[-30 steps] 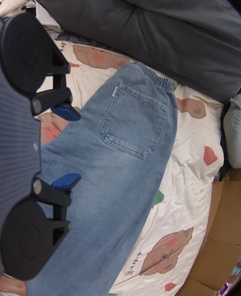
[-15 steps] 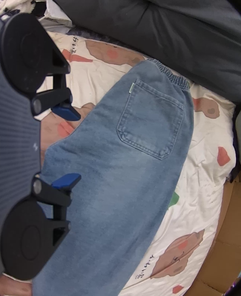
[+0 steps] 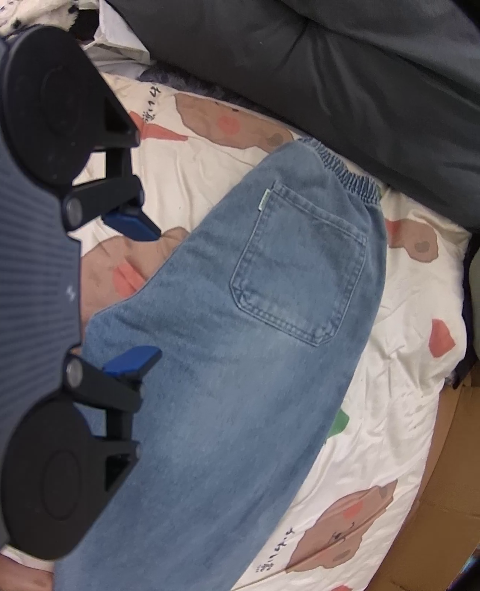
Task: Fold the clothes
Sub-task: 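Grasp the folded trouser hem edge with the right gripper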
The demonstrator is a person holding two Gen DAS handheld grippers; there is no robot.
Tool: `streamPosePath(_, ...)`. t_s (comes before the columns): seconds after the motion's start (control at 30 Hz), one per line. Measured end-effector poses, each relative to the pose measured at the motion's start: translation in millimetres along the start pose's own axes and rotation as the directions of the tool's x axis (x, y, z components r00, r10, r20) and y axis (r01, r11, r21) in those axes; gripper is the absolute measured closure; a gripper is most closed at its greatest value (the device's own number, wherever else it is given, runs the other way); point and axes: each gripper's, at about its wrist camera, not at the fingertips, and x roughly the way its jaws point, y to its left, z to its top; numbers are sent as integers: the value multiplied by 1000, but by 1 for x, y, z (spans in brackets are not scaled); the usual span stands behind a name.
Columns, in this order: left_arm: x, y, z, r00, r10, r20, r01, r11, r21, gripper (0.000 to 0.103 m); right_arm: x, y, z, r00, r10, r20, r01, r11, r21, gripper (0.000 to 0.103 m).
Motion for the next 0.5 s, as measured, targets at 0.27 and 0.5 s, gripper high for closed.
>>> streamPosePath(0.27,1,8,-1,1000,8,1,-8,1000,-18,37,-4,20,14,993,15,-117,-26,996,-90,85)
streamPosePath(0.5,3,6,-4,1000,2,-6,-2,1000,-10,38,10,19,18,991,-67,-112,55,993,-105,75)
